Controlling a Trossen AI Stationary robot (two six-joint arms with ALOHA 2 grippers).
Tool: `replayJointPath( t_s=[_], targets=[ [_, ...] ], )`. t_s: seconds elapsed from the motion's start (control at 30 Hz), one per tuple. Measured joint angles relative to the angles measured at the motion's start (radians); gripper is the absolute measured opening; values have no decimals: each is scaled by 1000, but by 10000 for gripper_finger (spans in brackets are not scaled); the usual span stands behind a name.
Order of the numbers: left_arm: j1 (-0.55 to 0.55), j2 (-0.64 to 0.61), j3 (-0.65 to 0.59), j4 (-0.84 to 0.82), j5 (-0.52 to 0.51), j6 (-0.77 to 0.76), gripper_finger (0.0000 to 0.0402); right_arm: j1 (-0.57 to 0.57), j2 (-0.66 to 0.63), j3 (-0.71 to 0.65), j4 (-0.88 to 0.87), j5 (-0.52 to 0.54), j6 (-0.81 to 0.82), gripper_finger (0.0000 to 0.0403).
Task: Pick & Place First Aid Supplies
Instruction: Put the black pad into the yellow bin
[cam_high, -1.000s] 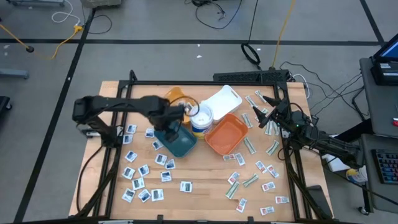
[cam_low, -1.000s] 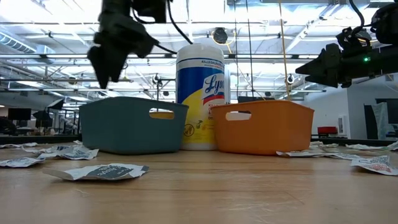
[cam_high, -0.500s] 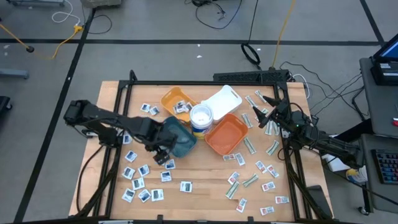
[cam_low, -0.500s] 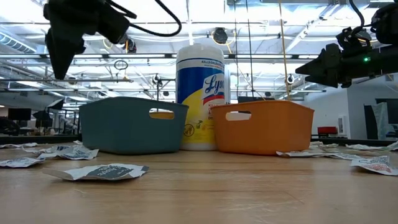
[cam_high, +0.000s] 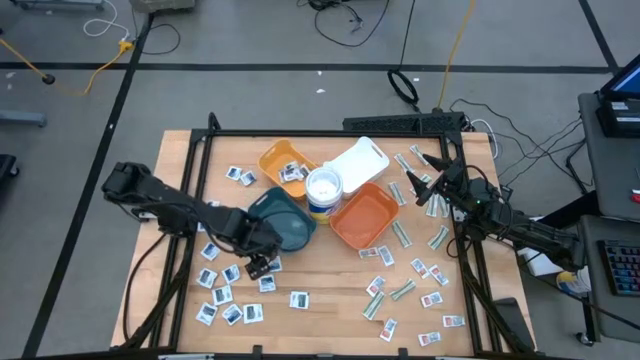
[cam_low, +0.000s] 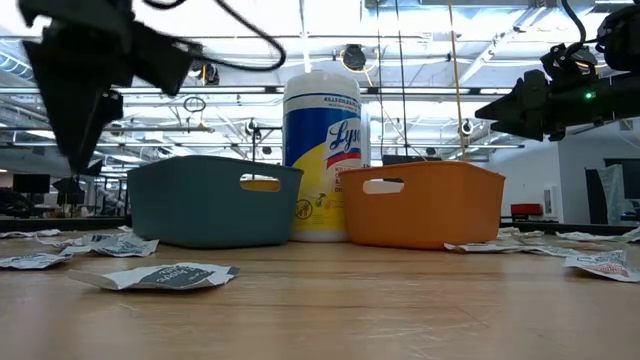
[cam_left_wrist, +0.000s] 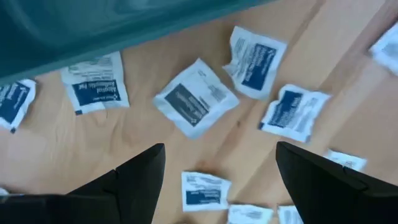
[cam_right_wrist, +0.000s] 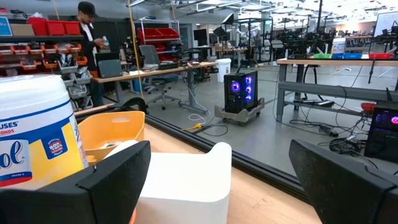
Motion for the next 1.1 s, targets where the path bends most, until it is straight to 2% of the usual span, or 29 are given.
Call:
replayJointPath(
  t_s=[0.43,0.7,0.83,1.1],
  targets=[
    [-52,42,-177,300,-90,71,312,0,0,0,0,0,0,377],
    [-66,88,-212,345,-108,147,301,0,0,0,0,0,0,377],
    [-72,88,-212,344,-112,160,237,0,0,0,-1,0,0,377],
    [-72,88,-212,343,-96,146,33,0,1,0,-1,0,0,377]
  ],
)
